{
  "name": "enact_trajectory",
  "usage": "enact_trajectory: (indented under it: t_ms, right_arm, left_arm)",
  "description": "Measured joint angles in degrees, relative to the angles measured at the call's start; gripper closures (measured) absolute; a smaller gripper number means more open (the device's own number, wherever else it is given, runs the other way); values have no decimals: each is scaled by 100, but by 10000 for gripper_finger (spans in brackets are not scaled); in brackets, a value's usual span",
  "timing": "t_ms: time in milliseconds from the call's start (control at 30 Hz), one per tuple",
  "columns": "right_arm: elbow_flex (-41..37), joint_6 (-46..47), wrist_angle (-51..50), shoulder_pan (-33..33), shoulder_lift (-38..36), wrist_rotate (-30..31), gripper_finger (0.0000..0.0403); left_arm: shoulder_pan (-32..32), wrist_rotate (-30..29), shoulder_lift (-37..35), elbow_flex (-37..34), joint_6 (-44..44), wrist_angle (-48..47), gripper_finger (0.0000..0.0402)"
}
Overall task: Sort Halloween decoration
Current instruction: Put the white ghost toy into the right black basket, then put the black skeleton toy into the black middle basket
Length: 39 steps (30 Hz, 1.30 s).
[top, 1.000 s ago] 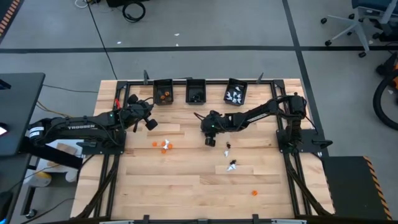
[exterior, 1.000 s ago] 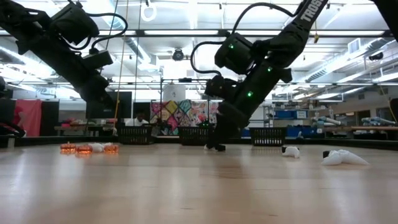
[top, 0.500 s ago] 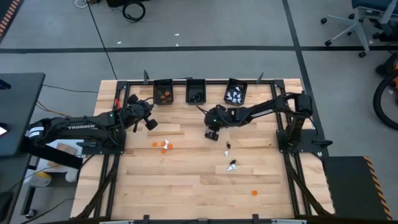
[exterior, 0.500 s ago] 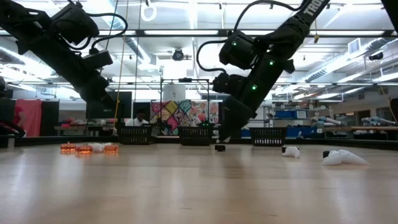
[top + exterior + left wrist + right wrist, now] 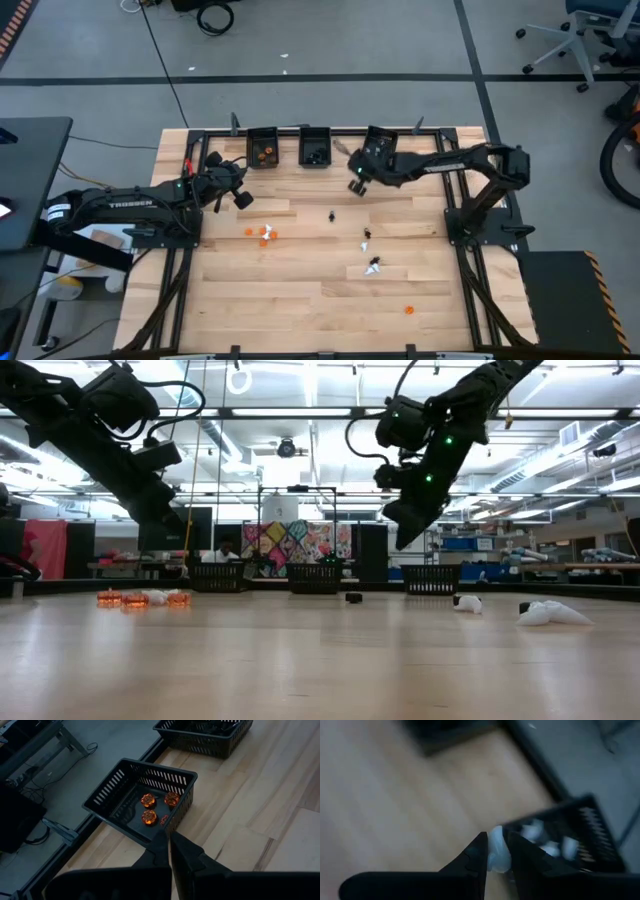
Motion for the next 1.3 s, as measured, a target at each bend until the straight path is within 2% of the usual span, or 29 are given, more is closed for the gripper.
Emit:
enact_trajectory:
  t_ms: [167, 333, 433, 600, 700, 900, 1000, 1167, 1300]
  right_arm:
    - [0, 206, -184, -713, -184, -98, 326]
    - [0, 257, -306, -1331, -184, -608, 309]
    - [0, 169, -250, -1512, -184, -984, 286]
    - [0, 135, -223, -1520, -184, -1044, 249]
    - [0, 112, -56, -1259, -184, -1064, 240]
    - [0, -277, 1069, -125, -184, -784, 240]
    - [-141, -374, 1762, 303, -184, -1028, 240]
    - [-1139, -29, 3629, 834, -170, -1830, 237]
    - [-2023, 141, 5092, 1191, -50, -1827, 223]
  left_arm:
    - [1, 0, 0, 0, -1, 0, 402]
    - [1, 0, 0, 0, -1, 0, 402]
    - [-1, 0, 0, 0, -1, 0, 402]
    - [1, -1, 0, 0, 0, 0, 402]
    - [1, 0, 0, 0, 1, 0, 402]
    - [1, -1, 0, 0, 0, 0, 402]
    - [-1, 0, 0, 0, 1, -12, 402]
    - [-1, 2, 0, 0, -40, -152, 402]
    - [-1, 2, -2, 0, -84, -153, 402]
